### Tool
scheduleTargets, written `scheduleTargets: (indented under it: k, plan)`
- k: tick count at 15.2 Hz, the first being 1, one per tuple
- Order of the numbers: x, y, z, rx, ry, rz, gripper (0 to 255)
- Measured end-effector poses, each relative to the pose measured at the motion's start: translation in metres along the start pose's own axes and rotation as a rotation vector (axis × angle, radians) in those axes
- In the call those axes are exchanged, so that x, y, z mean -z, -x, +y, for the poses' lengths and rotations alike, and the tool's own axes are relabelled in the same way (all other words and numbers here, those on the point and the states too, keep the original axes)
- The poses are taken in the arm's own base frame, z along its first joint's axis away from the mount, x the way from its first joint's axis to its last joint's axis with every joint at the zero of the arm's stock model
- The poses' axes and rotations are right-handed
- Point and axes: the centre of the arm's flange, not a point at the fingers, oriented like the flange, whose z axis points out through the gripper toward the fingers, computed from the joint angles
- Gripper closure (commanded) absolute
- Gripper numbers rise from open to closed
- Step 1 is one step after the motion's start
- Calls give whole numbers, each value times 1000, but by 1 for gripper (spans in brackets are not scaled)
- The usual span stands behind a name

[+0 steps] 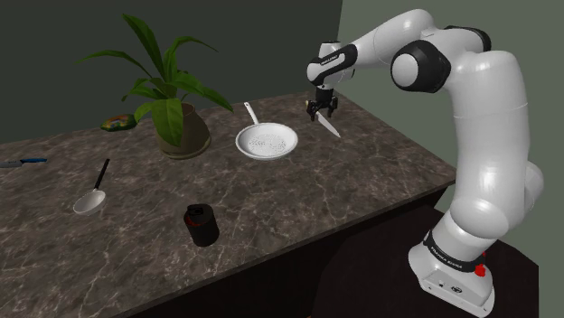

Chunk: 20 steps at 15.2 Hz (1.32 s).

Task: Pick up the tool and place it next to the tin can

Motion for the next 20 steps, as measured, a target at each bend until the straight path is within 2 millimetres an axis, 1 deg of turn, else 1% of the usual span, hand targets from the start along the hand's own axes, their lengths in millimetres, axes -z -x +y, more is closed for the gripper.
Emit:
scheduleTargets:
  k: [1,2,12,16,20]
  plan:
    - [0,0,0,0,0,0,0]
    - [0,0,0,0,0,0,255]
    - [0,0,0,0,0,0,255]
    - [15,0,0,0,0,0,255]
    - [37,-1,1,0,0,0,255]
